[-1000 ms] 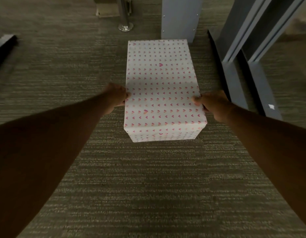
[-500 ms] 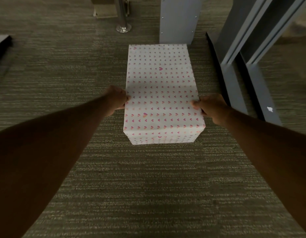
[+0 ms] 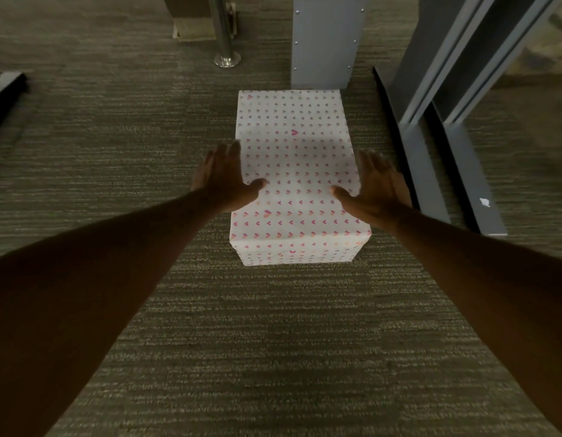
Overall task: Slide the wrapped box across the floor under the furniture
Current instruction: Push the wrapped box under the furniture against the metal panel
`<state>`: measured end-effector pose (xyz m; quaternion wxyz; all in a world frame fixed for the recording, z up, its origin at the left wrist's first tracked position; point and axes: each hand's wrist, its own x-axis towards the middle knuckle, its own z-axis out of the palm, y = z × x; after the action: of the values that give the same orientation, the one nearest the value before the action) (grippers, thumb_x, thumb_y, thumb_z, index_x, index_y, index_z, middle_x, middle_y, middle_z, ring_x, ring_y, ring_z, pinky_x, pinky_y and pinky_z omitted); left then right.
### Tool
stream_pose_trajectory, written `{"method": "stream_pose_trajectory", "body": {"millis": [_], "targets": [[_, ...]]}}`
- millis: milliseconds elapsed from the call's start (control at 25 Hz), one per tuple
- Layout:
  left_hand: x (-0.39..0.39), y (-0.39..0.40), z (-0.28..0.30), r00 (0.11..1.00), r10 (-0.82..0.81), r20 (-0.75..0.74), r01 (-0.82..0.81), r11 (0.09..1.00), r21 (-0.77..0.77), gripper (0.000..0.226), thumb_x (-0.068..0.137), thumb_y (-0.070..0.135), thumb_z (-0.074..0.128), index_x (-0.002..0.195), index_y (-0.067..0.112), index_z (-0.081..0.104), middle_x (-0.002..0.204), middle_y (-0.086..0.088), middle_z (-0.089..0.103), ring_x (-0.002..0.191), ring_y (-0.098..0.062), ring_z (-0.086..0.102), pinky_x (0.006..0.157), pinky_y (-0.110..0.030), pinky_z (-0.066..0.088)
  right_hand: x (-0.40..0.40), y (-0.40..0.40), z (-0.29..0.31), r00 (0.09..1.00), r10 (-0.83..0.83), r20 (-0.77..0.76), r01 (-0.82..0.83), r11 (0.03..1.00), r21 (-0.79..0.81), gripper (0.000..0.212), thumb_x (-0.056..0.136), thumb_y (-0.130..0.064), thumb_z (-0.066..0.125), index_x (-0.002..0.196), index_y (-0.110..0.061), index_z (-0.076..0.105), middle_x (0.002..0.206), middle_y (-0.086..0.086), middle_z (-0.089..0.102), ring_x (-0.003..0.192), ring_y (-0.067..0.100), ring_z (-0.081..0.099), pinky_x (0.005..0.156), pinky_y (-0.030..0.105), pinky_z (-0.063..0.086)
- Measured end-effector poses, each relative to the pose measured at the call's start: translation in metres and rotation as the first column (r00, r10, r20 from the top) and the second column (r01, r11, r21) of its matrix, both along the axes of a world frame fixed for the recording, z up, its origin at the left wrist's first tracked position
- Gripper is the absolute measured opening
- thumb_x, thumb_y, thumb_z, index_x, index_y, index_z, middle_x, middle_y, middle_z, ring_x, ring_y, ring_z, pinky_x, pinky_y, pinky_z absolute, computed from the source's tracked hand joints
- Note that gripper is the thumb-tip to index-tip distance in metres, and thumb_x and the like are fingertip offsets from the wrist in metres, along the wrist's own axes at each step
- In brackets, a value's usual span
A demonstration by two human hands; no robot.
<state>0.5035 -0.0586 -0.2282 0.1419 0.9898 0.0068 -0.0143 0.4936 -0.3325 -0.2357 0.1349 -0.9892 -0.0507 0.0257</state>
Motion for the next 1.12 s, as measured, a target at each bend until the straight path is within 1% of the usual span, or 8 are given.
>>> {"method": "stream_pose_trajectory", "body": {"millis": [40, 120, 200, 240, 440, 760, 1000, 1120], "targets": [[-0.001, -0.002, 0.004, 0.998, -0.06, 0.032, 0.058, 0.996, 0.064, 0.099, 0.077, 0.061, 0.061, 0.152, 0.013, 0.018, 0.158, -0.018, 0.025, 0.145, -0.038, 0.023, 0.115, -0.053, 0.027, 0.001, 0.003, 0.005, 0.998, 0.046, 0.032, -0.043, 0.995, -0.089, 0.098, 0.086, -0.068, 0.049, 0.157, -0.01, 0.013, 0.165, 0.018, 0.017, 0.152, 0.036, 0.015, 0.121, 0.052, 0.021], [-0.003, -0.005, 0.009, 0.986, -0.149, 0.076, 0.134, 0.977, 0.166, 0.11, 0.074, 0.068, 0.057, 0.155, 0.014, 0.005, 0.163, -0.02, 0.009, 0.149, -0.039, 0.009, 0.119, -0.051, 0.012, 0.001, 0.009, 0.012, 0.989, 0.116, 0.092, -0.096, 0.975, -0.2, 0.106, 0.084, -0.077, 0.037, 0.158, -0.009, 0.002, 0.166, 0.019, 0.003, 0.154, 0.035, 0.002, 0.124, 0.049, 0.006], [-0.007, -0.009, 0.014, 0.971, -0.208, 0.117, 0.175, 0.953, 0.247, 0.114, 0.074, 0.075, 0.049, 0.154, 0.013, -0.006, 0.164, -0.021, -0.003, 0.15, -0.038, -0.003, 0.118, -0.046, -0.002, 0.0, 0.017, 0.019, 0.979, 0.155, 0.13, -0.117, 0.958, -0.263, 0.11, 0.081, -0.082, 0.026, 0.157, -0.008, -0.001, 0.166, 0.02, -0.001, 0.153, 0.036, -0.002, 0.123, 0.048, 0.0], [-0.008, -0.011, 0.017, 0.964, -0.229, 0.135, 0.185, 0.943, 0.276, 0.115, 0.074, 0.077, 0.045, 0.154, 0.012, -0.008, 0.163, -0.021, -0.006, 0.15, -0.037, -0.006, 0.119, -0.046, -0.004, -0.001, 0.021, 0.023, 0.976, 0.168, 0.138, -0.124, 0.951, -0.284, 0.111, 0.08, -0.084, 0.023, 0.157, -0.008, -0.001, 0.166, 0.021, -0.002, 0.153, 0.036, -0.003, 0.123, 0.048, -0.002], [-0.008, -0.014, 0.028, 0.952, -0.259, 0.161, 0.195, 0.922, 0.334, 0.115, 0.075, 0.082, 0.035, 0.154, 0.01, -0.009, 0.163, -0.021, -0.008, 0.15, -0.037, -0.006, 0.122, -0.049, -0.001, -0.003, 0.035, 0.032, 0.973, 0.167, 0.159, -0.113, 0.947, -0.301, 0.113, 0.08, -0.086, 0.021, 0.158, -0.008, -0.001, 0.166, 0.02, -0.003, 0.153, 0.036, -0.003, 0.124, 0.052, -0.001], [-0.006, -0.012, 0.025, 0.948, -0.267, 0.172, 0.193, 0.915, 0.355, 0.115, 0.074, 0.083, 0.03, 0.153, 0.01, -0.009, 0.163, -0.021, -0.009, 0.15, -0.036, -0.008, 0.121, -0.05, -0.001, 0.002, 0.039, 0.033, 0.969, 0.157, 0.189, -0.101, 0.956, -0.275, 0.112, 0.08, -0.086, 0.021, 0.158, -0.008, 0.001, 0.167, 0.019, -0.001, 0.154, 0.036, -0.003, 0.124, 0.051, -0.001], [-0.006, -0.015, 0.022, 0.949, -0.272, 0.161, 0.205, 0.917, 0.341, 0.116, 0.074, 0.083, 0.033, 0.153, 0.009, -0.009, 0.163, -0.021, -0.01, 0.15, -0.036, -0.009, 0.121, -0.052, -0.001, 0.004, 0.037, 0.026, 0.971, 0.154, 0.183, -0.102, 0.959, -0.263, 0.112, 0.08, -0.086, 0.021, 0.158, -0.008, 0.0, 0.167, 0.019, -0.002, 0.154, 0.036, -0.003, 0.124, 0.053, 0.002], [-0.005, -0.016, 0.02, 0.948, -0.274, 0.161, 0.205, 0.914, 0.352, 0.116, 0.073, 0.084, 0.029, 0.153, 0.009, -0.009, 0.163, -0.021, -0.009, 0.15, -0.036, -0.009, 0.121, -0.052, 0.0, 0.005, 0.034, 0.023, 0.972, 0.153, 0.179, -0.103, 0.96, -0.259, 0.113, 0.08, -0.086, 0.022, 0.158, -0.008, -0.001, 0.167, 0.019, -0.002, 0.154, 0.036, -0.003, 0.123, 0.053, 0.002]]}}
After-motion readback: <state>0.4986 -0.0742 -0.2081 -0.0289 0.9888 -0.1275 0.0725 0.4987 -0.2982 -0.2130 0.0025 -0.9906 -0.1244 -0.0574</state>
